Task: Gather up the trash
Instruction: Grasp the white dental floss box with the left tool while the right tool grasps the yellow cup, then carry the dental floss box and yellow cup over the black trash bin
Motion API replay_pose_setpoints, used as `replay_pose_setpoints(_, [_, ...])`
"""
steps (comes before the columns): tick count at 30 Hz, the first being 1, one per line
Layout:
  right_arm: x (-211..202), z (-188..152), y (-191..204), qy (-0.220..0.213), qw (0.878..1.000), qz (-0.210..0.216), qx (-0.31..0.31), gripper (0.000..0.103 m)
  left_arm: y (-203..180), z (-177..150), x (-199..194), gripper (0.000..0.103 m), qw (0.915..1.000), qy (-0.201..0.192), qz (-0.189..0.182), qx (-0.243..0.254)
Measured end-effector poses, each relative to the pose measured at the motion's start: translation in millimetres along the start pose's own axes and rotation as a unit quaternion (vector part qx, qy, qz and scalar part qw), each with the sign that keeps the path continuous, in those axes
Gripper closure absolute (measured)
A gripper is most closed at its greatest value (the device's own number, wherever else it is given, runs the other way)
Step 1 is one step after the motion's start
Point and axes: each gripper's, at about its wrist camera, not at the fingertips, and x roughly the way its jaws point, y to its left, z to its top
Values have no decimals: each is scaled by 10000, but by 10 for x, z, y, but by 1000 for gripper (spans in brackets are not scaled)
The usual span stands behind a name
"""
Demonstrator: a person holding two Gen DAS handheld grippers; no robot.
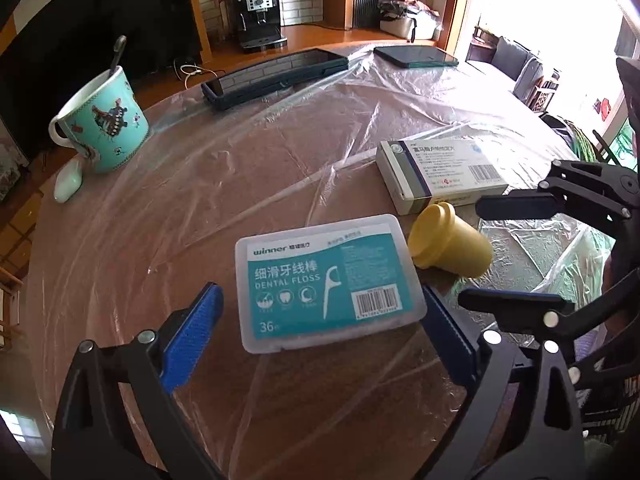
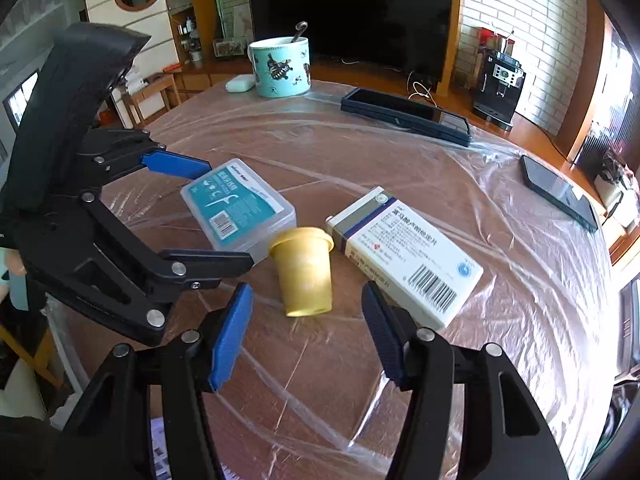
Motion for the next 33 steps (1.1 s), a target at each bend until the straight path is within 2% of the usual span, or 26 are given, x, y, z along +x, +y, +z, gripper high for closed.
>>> replay_pose_setpoints(6, [92, 81, -39, 204, 9992, 284, 167, 52, 16, 42, 68, 17, 9999, 126, -50, 23])
replay_pose_setpoints(10, [110, 104, -42, 264, 9990, 313, 199, 74, 29, 54, 68, 17, 9998, 180, -66, 46])
replay_pose_setpoints(15, [60, 84, -44, 160, 9990, 328, 254, 74, -14, 28, 21, 17, 9998, 115, 59, 164])
replay_pose_setpoints(21, [-99, 33, -85, -28, 9983, 377, 447, 74, 49, -22, -137, 17, 9998, -25, -120, -148])
replay_pose_setpoints(33, [-335, -182, -127, -271, 9946, 489, 871, 74, 6, -221, -342, 17, 9987, -196, -220, -416])
